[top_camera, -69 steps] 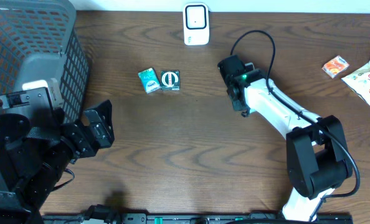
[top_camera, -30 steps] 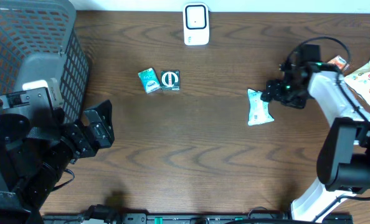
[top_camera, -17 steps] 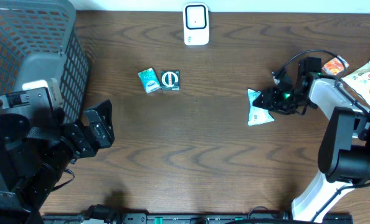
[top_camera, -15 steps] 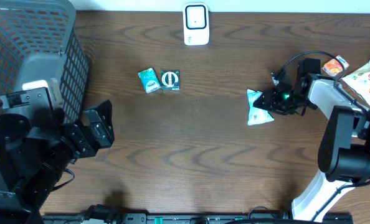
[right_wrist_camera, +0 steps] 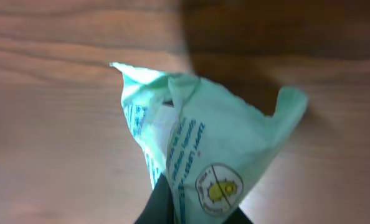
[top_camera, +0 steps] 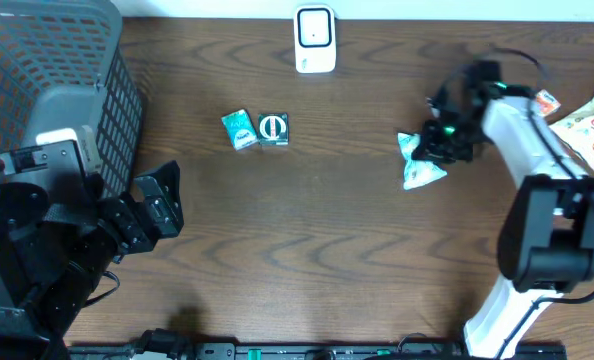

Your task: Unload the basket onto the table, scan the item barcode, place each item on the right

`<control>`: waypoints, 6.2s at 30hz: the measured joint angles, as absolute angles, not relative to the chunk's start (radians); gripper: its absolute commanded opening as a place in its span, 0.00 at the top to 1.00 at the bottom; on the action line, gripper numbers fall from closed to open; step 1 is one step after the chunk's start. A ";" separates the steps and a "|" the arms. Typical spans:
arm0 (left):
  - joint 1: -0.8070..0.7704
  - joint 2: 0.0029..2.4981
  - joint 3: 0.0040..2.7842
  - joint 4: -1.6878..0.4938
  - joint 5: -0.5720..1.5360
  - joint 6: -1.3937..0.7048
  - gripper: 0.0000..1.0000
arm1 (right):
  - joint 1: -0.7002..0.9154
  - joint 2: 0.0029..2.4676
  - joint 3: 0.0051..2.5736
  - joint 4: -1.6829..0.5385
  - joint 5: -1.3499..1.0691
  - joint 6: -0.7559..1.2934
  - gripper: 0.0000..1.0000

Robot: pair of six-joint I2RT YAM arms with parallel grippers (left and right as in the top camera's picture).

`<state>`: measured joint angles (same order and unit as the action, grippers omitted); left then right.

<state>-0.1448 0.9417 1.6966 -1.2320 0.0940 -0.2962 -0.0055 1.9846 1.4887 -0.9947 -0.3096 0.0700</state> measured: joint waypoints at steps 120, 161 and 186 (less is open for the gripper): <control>-0.145 0.942 1.697 -1.232 0.094 -0.296 0.02 | 0.382 2.460 2.193 -0.327 0.141 0.061 0.99; -0.145 0.942 1.697 -1.232 0.094 -0.296 0.02 | -0.174 2.202 2.103 -1.073 -0.383 0.123 0.01; -0.145 0.942 1.697 -1.232 0.094 -0.296 0.02 | 0.483 2.202 1.783 -0.506 -0.387 0.331 0.08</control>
<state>-0.1448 0.9417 1.6966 -1.2320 0.0937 -0.2958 0.4828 2.2024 1.7832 -0.5064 -0.3866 0.3309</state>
